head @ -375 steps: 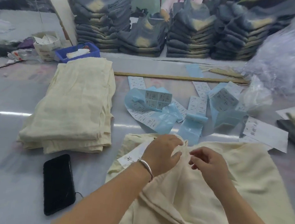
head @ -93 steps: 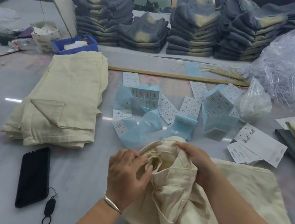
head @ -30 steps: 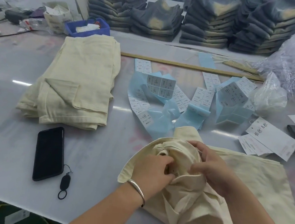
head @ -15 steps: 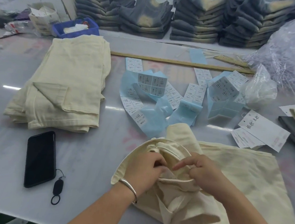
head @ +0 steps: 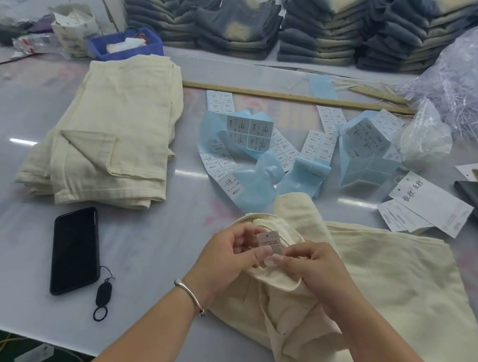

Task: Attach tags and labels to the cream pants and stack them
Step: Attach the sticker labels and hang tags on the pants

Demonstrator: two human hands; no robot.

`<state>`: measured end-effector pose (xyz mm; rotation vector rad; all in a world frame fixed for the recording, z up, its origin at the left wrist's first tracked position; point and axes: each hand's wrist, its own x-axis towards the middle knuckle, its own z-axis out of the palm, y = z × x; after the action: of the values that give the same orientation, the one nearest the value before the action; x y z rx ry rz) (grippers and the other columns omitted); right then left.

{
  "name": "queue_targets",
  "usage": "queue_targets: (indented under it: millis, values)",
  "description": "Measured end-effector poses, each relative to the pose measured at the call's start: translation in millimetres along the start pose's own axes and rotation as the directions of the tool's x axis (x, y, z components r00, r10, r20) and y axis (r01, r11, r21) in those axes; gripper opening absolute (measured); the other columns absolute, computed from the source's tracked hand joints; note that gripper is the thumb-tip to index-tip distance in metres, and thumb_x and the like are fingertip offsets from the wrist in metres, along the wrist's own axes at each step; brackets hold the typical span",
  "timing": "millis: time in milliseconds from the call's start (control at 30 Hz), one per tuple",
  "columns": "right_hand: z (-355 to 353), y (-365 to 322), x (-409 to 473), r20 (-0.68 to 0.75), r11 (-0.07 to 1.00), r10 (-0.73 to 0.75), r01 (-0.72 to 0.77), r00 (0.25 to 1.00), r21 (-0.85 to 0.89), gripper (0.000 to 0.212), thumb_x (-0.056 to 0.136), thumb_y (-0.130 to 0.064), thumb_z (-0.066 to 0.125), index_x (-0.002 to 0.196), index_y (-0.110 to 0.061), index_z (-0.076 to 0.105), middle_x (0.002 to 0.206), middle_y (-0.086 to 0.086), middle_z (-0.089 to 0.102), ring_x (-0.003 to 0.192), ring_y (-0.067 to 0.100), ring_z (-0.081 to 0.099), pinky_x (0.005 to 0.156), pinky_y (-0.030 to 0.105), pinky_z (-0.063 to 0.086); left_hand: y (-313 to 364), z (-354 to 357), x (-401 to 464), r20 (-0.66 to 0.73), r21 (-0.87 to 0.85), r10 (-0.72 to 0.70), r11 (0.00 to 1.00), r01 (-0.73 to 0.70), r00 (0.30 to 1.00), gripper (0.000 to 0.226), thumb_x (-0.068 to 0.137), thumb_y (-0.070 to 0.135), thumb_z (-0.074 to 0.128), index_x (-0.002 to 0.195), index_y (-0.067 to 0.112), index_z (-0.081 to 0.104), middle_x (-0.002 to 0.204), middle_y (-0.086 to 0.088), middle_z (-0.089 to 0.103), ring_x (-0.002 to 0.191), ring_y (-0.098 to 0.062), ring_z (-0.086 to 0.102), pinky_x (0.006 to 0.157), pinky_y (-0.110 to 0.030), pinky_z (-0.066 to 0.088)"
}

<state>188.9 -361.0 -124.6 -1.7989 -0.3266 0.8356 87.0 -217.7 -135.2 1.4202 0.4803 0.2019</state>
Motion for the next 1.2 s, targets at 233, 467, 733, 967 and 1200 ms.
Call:
queue_targets:
  millis: [233,467,733,967,1200]
  values:
    - [-3,1,-6,0.004,0.998,0.027,-0.027,1.000,0.054,0.015,0.073,-0.012,0.081,0.081,-0.001,0.074,0.082,0.011,0.070,0.074,0.016,0.064,0.069,0.024,0.047,-3,5,-3,-0.020,0.136,0.058,0.989,-0.055,0.998,0.020,0.088,0.007,0.068,0.069,0.013,0.064,0.054,0.012,0.058,0.050,-0.004,0.053,0.056,-0.013,0.044]
    - [-8,-14,-12,0.051,0.999,0.016,-0.018,0.999,0.034,0.015,0.072,-0.002,0.076,0.073,-0.017,0.075,0.061,-0.005,0.061,0.046,0.003,0.047,0.044,0.012,0.035,-4,5,-2,-0.032,0.175,0.092,0.981,-0.085,0.995,0.017,0.083,0.008,0.073,0.069,0.015,0.066,0.061,0.010,0.062,0.057,-0.004,0.055,0.059,-0.016,0.046]
    - [14,-49,-18,0.023,0.979,-0.202,0.202,0.979,0.014,0.046,0.067,-0.004,0.056,0.104,-0.023,0.073,0.070,0.002,0.048,0.062,0.012,0.043,0.053,0.018,0.036,-6,-6,-24,-0.036,0.525,0.467,0.761,-0.380,0.884,0.033,0.071,0.011,0.053,0.090,0.032,0.070,0.092,0.016,0.065,0.092,-0.003,0.058,0.082,-0.014,0.044]
    - [26,-44,-14,0.160,0.947,-0.322,0.321,0.933,0.027,0.016,0.093,-0.021,0.061,0.103,-0.021,0.074,0.095,0.003,0.073,0.083,0.014,0.068,0.075,0.027,0.052,-15,-39,-35,0.106,-0.235,-0.132,0.960,0.154,0.986,0.053,0.074,0.052,0.065,0.106,0.011,0.075,0.113,-0.009,0.070,0.105,-0.021,0.066,0.091,-0.035,0.052]
    - [12,-5,21,-0.058,0.793,-0.332,0.245,0.941,-0.557,0.018,0.086,-0.023,0.066,0.105,-0.026,0.068,0.096,-0.015,0.066,0.093,0.005,0.061,0.088,0.028,0.048,-33,-71,-37,-0.276,0.733,-0.332,0.534,0.421,0.902,0.039,0.056,0.043,0.062,0.082,0.015,0.070,0.085,-0.001,0.072,0.087,-0.022,0.069,0.070,-0.032,0.052]
